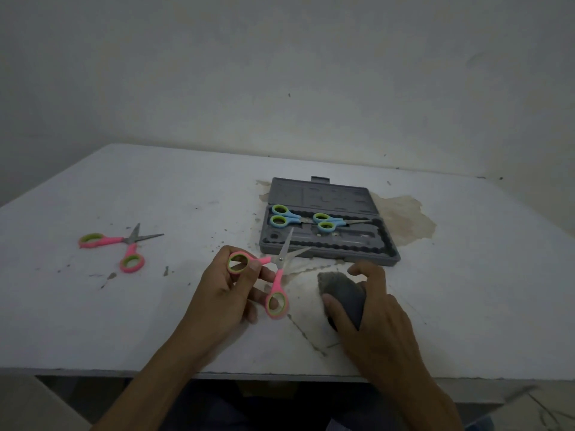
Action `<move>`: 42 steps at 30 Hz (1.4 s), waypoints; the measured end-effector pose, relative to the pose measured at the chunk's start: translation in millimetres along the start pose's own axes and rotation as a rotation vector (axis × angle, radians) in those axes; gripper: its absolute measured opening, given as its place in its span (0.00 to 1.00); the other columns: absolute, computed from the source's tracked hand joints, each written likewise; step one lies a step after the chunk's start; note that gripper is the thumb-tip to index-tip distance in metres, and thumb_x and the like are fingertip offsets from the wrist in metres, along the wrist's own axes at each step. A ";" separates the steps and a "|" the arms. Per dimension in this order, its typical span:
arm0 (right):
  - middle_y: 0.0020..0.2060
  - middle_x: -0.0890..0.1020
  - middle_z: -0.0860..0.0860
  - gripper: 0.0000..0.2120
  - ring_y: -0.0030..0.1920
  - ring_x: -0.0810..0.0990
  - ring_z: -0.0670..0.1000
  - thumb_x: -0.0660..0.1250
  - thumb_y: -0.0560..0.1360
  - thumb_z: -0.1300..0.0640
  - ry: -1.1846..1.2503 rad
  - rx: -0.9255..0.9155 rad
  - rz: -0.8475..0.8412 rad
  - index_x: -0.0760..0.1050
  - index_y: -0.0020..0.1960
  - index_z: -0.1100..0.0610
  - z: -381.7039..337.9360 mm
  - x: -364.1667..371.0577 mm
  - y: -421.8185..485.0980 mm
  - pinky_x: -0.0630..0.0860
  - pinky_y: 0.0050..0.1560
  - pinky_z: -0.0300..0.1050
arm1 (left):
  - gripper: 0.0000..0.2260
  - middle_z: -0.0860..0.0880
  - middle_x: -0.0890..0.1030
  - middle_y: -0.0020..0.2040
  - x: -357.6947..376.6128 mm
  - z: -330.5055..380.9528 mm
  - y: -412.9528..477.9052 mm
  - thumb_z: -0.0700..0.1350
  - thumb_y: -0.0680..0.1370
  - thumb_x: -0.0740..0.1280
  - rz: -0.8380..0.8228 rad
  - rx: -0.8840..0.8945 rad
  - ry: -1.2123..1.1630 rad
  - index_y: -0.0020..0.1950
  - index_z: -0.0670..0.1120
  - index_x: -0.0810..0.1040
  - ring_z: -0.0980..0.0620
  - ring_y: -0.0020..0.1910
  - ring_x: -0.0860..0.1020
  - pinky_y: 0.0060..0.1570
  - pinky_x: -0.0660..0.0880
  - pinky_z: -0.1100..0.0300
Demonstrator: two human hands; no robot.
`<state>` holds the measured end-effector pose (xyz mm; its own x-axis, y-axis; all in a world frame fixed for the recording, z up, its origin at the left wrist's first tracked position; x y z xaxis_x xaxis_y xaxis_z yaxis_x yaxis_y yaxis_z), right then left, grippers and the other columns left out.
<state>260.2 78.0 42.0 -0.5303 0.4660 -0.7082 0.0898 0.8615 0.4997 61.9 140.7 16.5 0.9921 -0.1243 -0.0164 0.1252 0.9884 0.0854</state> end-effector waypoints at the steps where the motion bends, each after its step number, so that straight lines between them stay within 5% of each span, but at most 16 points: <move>1: 0.30 0.73 0.43 0.17 0.29 0.73 0.45 0.58 0.74 0.33 0.009 -0.005 0.005 0.54 0.55 0.36 0.0 1.5 0.9 0.64 0.30 0.38 | 0.06 0.44 0.85 0.44 -0.5 -0.7 0.3 0.43 0.82 0.61 0.000 0.003 0.005 0.53 0.41 0.74 0.52 0.27 0.79 0.24 0.72 0.60; 4: 0.26 0.69 0.40 0.15 0.29 0.73 0.41 0.61 0.75 0.43 -0.016 -0.088 -0.023 0.57 0.56 0.41 -7.9 4.0 -1.4 0.61 0.33 0.34 | 0.06 0.46 0.85 0.44 -2.1 -2.2 1.5 0.44 0.82 0.62 -0.003 0.026 0.073 0.52 0.42 0.74 0.54 0.30 0.80 0.27 0.73 0.63; 7: 0.36 0.75 0.40 0.18 0.33 0.72 0.38 0.61 0.72 0.45 -0.004 -0.022 -0.157 0.67 0.59 0.49 0.5 11.2 -7.9 0.72 0.41 0.43 | 0.04 0.49 0.86 0.44 -1.6 -2.6 2.7 0.45 0.80 0.64 -0.007 0.040 0.107 0.50 0.44 0.75 0.56 0.35 0.83 0.32 0.76 0.65; 15: 0.48 0.84 0.53 0.19 0.46 0.79 0.49 0.69 0.73 0.51 0.013 -0.253 0.236 0.78 0.61 0.58 -46.8 -18.1 -1.8 0.76 0.48 0.42 | 0.07 0.48 0.85 0.43 -3.2 4.3 2.9 0.48 0.77 0.67 0.041 0.123 0.228 0.48 0.46 0.77 0.55 0.41 0.84 0.39 0.78 0.62; 19: 0.45 0.83 0.53 0.19 0.42 0.80 0.53 0.68 0.73 0.50 -0.034 -0.221 0.215 0.78 0.61 0.56 -60.4 3.2 13.5 0.73 0.43 0.43 | 0.07 0.47 0.84 0.44 -7.0 4.3 2.3 0.49 0.77 0.67 0.054 0.125 0.198 0.49 0.47 0.77 0.50 0.45 0.85 0.48 0.82 0.49; 25: 0.39 0.81 0.49 0.19 0.36 0.77 0.52 0.68 0.70 0.50 -0.166 -0.233 0.031 0.77 0.60 0.50 -41.7 32.1 -6.4 0.64 0.39 0.42 | 0.05 0.48 0.84 0.40 -13.8 7.8 4.0 0.45 0.78 0.67 0.111 0.163 0.242 0.47 0.44 0.77 0.53 0.42 0.85 0.42 0.81 0.60; 33: 0.42 0.81 0.50 0.18 0.40 0.77 0.50 0.66 0.73 0.49 -0.074 -0.182 0.216 0.78 0.61 0.51 -57.4 8.5 3.1 0.68 0.41 0.45 | 0.06 0.46 0.85 0.44 -8.2 5.5 1.1 0.48 0.78 0.67 0.075 0.132 0.212 0.48 0.46 0.78 0.48 0.46 0.85 0.51 0.81 0.43; 42: 0.31 0.80 0.49 0.18 0.29 0.75 0.51 0.70 0.66 0.51 -0.150 -0.120 0.137 0.78 0.56 0.50 -45.3 12.7 -9.3 0.69 0.32 0.44 | 0.05 0.48 0.86 0.42 -5.8 8.4 0.3 0.44 0.78 0.67 0.069 0.160 0.221 0.46 0.42 0.77 0.55 0.42 0.86 0.42 0.80 0.61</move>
<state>214.4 66.7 50.9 -0.3876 0.6095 -0.6916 0.0465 0.7622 0.6456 56.3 141.0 24.9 0.9753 -0.0176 -0.2203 0.0739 0.9655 0.2497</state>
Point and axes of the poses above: each hand's wrist, its own y-axis towards the middle knuckle, its own x-axis out of the palm, z = x × y, the point moved 9 cm from there along y, towards the middle knuckle
